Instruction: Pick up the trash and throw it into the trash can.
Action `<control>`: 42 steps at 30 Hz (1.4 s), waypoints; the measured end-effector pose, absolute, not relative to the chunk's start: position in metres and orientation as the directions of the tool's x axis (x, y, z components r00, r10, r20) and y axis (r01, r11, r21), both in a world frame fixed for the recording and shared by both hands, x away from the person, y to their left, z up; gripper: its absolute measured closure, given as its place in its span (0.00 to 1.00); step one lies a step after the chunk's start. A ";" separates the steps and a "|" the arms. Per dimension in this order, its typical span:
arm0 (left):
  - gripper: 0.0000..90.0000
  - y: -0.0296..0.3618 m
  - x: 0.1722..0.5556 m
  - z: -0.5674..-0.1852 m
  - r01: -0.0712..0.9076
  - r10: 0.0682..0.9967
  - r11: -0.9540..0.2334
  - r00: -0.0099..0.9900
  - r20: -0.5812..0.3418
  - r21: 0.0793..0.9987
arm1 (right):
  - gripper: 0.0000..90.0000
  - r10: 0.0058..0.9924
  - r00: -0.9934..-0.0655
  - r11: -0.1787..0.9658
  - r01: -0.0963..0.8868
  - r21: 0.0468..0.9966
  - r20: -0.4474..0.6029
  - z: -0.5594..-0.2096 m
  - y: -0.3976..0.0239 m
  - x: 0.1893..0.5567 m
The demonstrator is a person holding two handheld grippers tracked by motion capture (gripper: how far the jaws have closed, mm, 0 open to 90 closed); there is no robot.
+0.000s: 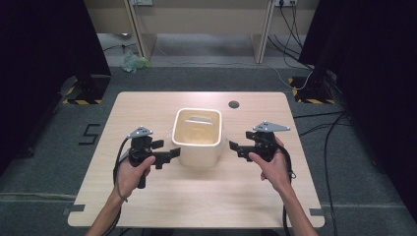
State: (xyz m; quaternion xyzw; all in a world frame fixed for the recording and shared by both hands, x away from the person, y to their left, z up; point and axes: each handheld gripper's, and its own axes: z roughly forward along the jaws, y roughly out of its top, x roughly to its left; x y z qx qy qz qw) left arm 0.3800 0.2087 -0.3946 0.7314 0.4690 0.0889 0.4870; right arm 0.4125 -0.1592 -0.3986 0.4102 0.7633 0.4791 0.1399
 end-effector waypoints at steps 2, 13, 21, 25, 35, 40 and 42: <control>0.19 0.209 0.379 -0.398 0.601 0.772 -0.085 0.544 -0.328 0.794 | 0.23 0.760 -0.624 0.205 0.496 0.844 0.182 -0.401 -0.160 0.411; 0.19 0.211 0.371 -0.417 0.594 0.784 -0.093 0.538 -0.308 0.799 | 0.22 0.764 -0.625 0.224 0.488 0.844 0.159 -0.410 -0.163 0.400; 0.19 0.211 0.366 -0.438 0.580 0.799 -0.106 0.533 -0.278 0.807 | 0.22 0.752 -0.641 0.251 0.492 0.834 0.151 -0.426 -0.162 0.389; 0.19 0.207 0.363 -0.450 0.584 0.798 -0.119 0.537 -0.272 0.803 | 0.22 0.758 -0.641 0.280 0.487 0.827 0.121 -0.432 -0.162 0.383; 0.19 0.196 0.356 -0.475 0.594 0.792 -0.168 0.556 -0.251 0.787 | 0.22 0.751 -0.655 0.321 0.479 0.817 0.089 -0.444 -0.161 0.372; 0.19 0.196 0.353 -0.486 0.600 0.794 -0.184 0.558 -0.242 0.779 | 0.22 0.750 -0.657 0.339 0.483 0.807 0.077 -0.454 -0.161 0.367; 0.19 0.196 0.351 -0.489 0.602 0.796 -0.191 0.557 -0.237 0.776 | 0.22 0.750 -0.656 0.342 0.490 0.802 0.081 -0.458 -0.162 0.365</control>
